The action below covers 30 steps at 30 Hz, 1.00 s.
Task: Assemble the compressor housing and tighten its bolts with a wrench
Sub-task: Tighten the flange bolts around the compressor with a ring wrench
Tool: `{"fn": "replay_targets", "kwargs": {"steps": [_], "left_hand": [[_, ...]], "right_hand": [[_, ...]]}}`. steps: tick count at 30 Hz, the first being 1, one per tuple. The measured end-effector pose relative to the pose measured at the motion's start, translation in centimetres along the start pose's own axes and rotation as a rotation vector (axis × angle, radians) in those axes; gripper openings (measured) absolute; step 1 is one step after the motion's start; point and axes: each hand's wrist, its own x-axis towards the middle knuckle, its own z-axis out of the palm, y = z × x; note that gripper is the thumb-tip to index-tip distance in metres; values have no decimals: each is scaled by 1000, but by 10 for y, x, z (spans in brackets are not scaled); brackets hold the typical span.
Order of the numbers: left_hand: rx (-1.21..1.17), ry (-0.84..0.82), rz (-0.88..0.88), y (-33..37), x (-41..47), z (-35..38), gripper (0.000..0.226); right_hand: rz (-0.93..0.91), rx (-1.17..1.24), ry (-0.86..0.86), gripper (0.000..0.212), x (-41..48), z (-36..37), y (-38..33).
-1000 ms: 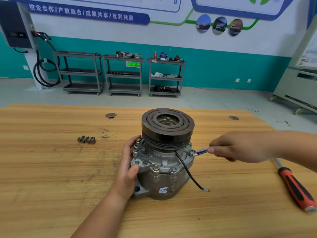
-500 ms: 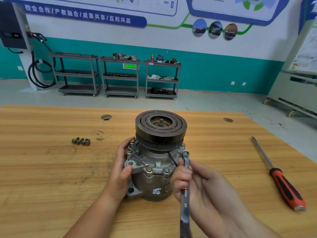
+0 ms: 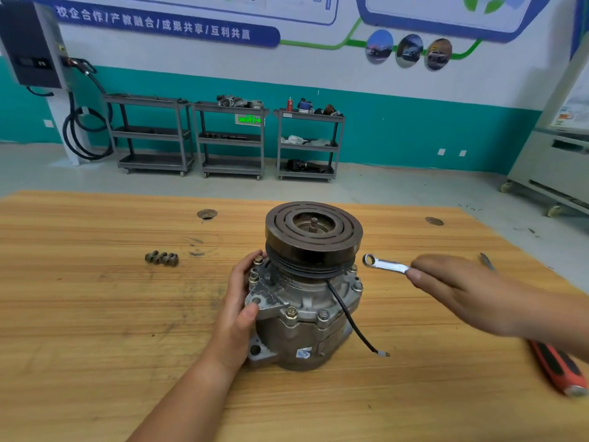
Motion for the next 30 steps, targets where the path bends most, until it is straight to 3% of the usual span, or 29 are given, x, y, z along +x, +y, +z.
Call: {"fn": "replay_targets", "kwargs": {"steps": [2, 4, 10, 17, 20, 24, 28, 30], "left_hand": [[6, -6, -2, 0, 0, 0, 98], [3, -11, -6, -1, 0, 0, 98], [3, -24, -10, -5, 0, -1, 95], [3, -40, -7, -6, 1, 0, 90], [-12, -36, -6, -8, 0, 1, 88], [-32, -36, -19, -12, 0, -1, 84], [-36, -36, -34, -15, 0, -2, 84], [-30, -31, -27, -16, 0, -2, 84]], "right_hand": [[-116, -277, -79, 41, 17, -9, 5], [-200, -390, -129, 47, 31, -17, 8], [-355, -390, -168, 47, 57, -19, 19], [-329, -358, -271, 40, 62, -23, 12], [-207, -372, -330, 48, 54, -23, 8], [142, 28, -401, 51, 26, -7, -3], [593, 977, -500, 41, -3, 14, -29], [694, 1418, -435, 40, -11, 28, -47]]}}
